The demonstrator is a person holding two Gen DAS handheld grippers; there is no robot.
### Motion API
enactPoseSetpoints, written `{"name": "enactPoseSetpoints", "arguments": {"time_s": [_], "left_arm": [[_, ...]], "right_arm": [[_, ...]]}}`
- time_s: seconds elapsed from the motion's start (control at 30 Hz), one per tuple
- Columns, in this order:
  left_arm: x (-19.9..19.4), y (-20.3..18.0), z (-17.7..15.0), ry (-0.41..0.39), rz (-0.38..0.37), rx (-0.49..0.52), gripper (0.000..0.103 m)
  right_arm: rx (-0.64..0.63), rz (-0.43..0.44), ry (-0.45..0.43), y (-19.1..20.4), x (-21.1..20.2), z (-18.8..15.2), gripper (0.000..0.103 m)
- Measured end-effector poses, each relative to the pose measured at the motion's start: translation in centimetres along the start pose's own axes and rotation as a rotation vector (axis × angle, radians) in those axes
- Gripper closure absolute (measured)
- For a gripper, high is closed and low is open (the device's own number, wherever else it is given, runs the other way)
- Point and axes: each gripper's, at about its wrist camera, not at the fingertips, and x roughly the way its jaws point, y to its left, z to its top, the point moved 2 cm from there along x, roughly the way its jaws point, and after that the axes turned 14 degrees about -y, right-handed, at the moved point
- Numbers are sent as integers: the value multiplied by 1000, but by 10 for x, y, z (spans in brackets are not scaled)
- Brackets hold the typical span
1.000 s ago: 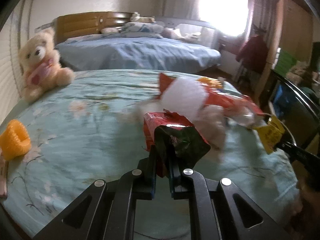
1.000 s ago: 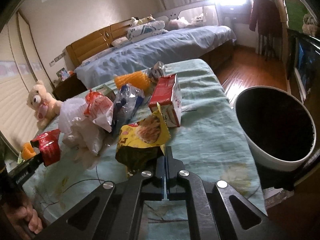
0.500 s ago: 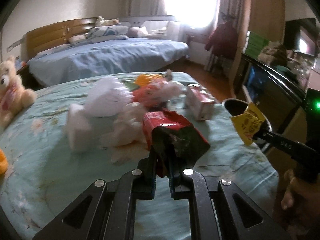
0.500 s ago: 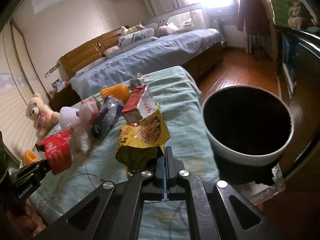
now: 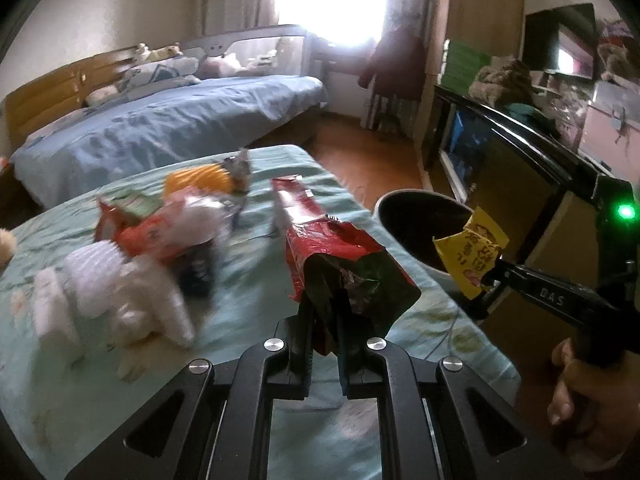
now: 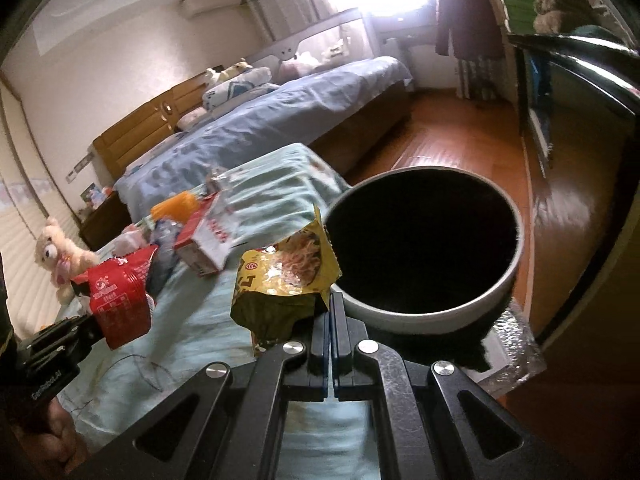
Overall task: Collect trash
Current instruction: 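Carry both wrappers over the bin and open both tools to drop them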
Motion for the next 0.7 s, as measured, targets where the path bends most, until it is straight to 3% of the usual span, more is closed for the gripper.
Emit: {"name": "enactPoseSetpoints", "arguments": {"time_s": [0.7], "left_arm": [[87, -45, 32, 61, -110, 52, 94]], "right_arm": [[23, -105, 13, -65, 16, 25, 103]]}}
